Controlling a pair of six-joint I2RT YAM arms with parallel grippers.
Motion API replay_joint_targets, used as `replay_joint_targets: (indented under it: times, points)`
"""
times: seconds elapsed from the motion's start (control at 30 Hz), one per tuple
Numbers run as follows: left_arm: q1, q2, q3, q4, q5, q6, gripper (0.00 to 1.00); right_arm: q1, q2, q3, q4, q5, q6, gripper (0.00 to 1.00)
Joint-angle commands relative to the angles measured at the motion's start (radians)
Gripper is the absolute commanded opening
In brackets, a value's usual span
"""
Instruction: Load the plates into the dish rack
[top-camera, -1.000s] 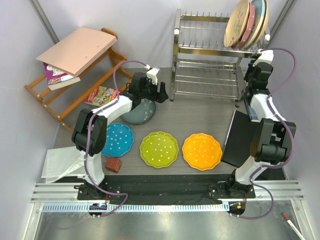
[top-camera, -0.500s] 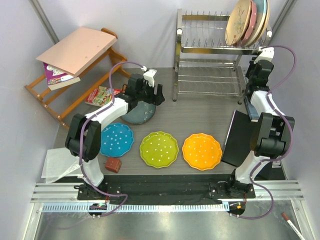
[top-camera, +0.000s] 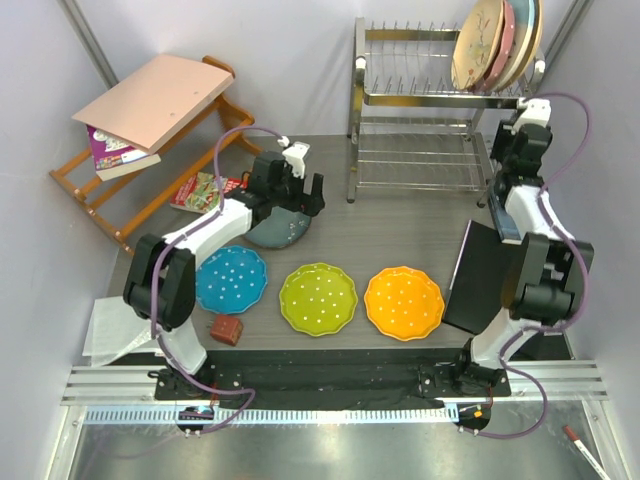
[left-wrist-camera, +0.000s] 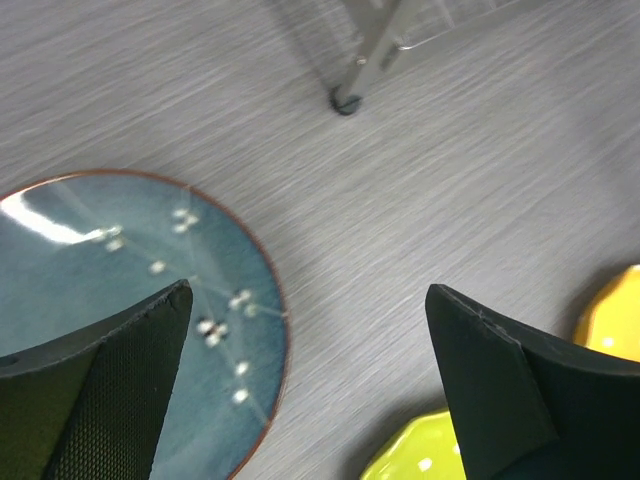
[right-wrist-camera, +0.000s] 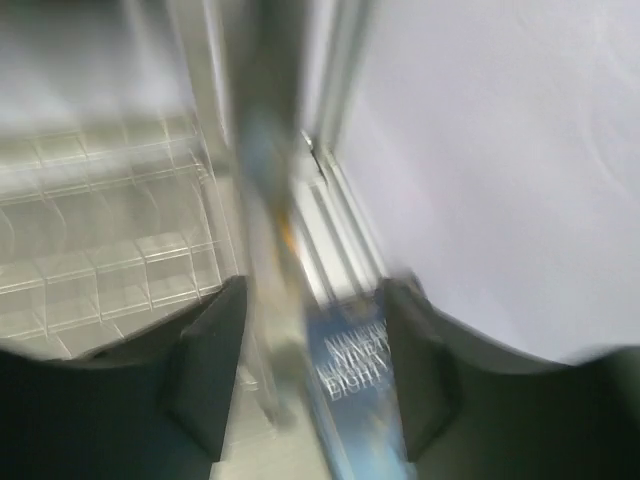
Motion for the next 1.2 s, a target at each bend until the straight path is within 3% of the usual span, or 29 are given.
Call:
replay_joint_targets:
  times: [0.0, 0.03, 0.1, 0.13, 0.2, 0.23, 0.33, 0.5, 0.7, 0.97, 1.17]
  points:
    - [0.004, -0.133, -0.033, -0.065, -0.147, 0.067, 0.99, -0.039, -0.260, -0.173, -0.193, -0.023, -0.097, 0.70]
    - [0.007, -0.154, -0.064, -0.077, -0.187, 0.074, 0.99, -0.038, -0.371, -0.216, -0.213, -0.052, -0.097, 0.78]
    - [0.010, -0.204, -0.098, -0.097, -0.216, 0.091, 0.99, -0.035, -0.482, -0.308, -0.252, -0.159, -0.094, 0.84]
    - [0.012, -0.217, -0.109, -0.132, -0.216, 0.096, 0.99, -0.035, -0.568, -0.327, -0.350, -0.227, -0.091, 0.87]
    - [0.013, -0.257, -0.152, -0.165, -0.215, 0.094, 0.99, -0.033, -0.625, -0.362, -0.500, -0.316, -0.070, 0.87]
    - [0.015, -0.270, -0.173, -0.188, -0.206, 0.088, 1.00, -0.030, -0.644, -0.368, -0.557, -0.438, -0.068, 0.87]
    - [0.021, -0.323, -0.251, -0.211, -0.119, 0.067, 0.99, 0.017, -0.629, -0.366, -0.786, -0.620, -0.065, 0.86]
    - [0.034, -0.348, -0.313, -0.275, 0.076, 0.045, 1.00, 0.172, -0.493, -0.312, -0.944, -0.749, -0.129, 0.86]
    - [0.099, -0.331, -0.327, -0.415, 0.196, 0.125, 0.98, 0.322, -0.422, -0.283, -0.876, -0.885, -0.074, 0.86]
    - [0.116, -0.365, -0.408, -0.396, 0.276, 0.082, 0.82, 0.388, -0.468, -0.350, -0.790, -0.876, 0.049, 0.86]
    - [0.084, -0.369, -0.439, -0.393, 0.273, 0.113, 0.79, 0.457, -0.462, -0.387, -0.747, -0.823, 0.061, 0.85]
